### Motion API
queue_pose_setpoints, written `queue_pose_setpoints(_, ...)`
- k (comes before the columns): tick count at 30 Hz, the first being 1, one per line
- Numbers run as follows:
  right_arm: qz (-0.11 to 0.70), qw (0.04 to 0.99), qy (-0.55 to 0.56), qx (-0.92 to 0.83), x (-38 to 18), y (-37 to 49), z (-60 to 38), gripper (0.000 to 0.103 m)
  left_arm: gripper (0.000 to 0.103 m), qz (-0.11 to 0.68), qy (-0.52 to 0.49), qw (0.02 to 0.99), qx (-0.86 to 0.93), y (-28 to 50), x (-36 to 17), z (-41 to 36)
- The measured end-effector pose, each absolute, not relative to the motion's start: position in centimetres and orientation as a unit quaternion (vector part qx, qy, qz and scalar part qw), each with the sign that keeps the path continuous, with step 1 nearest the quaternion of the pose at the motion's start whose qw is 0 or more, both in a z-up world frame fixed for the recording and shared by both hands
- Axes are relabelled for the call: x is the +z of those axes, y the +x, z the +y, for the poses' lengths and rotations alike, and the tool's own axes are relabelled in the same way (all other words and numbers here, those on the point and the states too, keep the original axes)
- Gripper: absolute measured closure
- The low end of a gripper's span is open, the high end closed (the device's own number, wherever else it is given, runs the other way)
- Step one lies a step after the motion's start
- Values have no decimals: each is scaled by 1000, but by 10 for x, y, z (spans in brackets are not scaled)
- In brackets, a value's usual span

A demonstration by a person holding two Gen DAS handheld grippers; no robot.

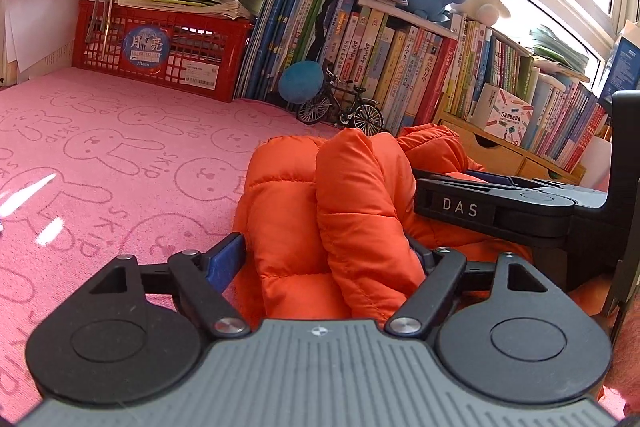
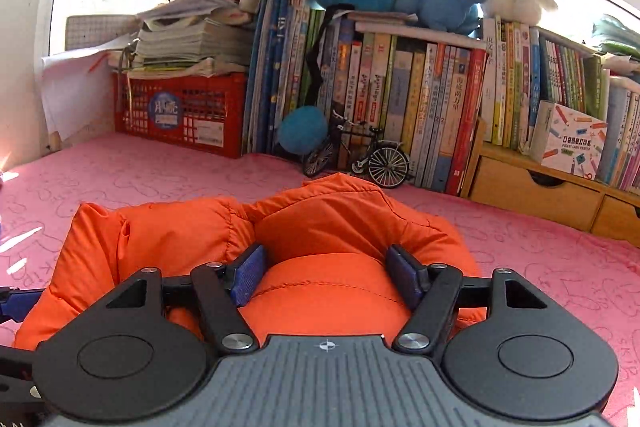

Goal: Fold clothes

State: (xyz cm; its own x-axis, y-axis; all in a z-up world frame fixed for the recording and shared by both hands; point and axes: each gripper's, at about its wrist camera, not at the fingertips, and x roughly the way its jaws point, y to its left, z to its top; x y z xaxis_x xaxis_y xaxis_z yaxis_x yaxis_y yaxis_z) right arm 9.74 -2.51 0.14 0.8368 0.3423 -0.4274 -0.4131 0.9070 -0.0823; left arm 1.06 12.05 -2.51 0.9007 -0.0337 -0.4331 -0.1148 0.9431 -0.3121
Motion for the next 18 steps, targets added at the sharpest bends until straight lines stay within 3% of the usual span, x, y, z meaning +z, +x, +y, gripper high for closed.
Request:
queue_pose_setpoints(6,204,954,-72,206,3,97,-30,34,21,231,-141,962,33,12,-24,112)
queue_pose_setpoints(11,193,952,-18,236,20,89,-54,27,21,230,-110,966,46,13,-22,102)
queue_pose_setpoints(18,153,958,-65,234,54,87,-59,27,21,232,-118,965,41,13,-22,105)
